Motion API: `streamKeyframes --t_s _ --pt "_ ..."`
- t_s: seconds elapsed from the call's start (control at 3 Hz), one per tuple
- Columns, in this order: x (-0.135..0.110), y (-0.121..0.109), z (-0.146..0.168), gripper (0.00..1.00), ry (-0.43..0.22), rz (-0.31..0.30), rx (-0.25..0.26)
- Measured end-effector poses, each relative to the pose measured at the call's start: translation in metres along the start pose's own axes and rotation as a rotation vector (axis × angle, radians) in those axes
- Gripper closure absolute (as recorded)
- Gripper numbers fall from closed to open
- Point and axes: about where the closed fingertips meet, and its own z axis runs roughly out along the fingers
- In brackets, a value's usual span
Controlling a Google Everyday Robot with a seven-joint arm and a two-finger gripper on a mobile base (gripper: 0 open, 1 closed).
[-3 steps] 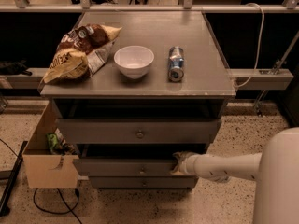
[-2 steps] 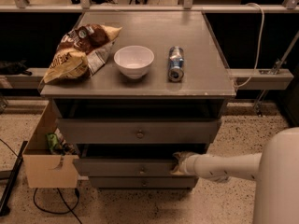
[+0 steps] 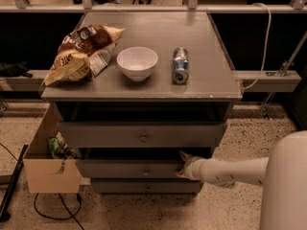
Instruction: Open middle drawer
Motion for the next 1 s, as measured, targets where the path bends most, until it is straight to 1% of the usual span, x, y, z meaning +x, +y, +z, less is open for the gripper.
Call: streamKeyframes --t_s 0.33,0.67,1.0 --pt "0.002 0.006 -0.002 0.62 -0.002 -0.005 -0.005" --pt "0.005 0.022 -0.01 0.85 -0.009 -0.018 -0.021" --pt "0.003 0.019 -0.014 1.0 -0.009 -0.018 -0.021"
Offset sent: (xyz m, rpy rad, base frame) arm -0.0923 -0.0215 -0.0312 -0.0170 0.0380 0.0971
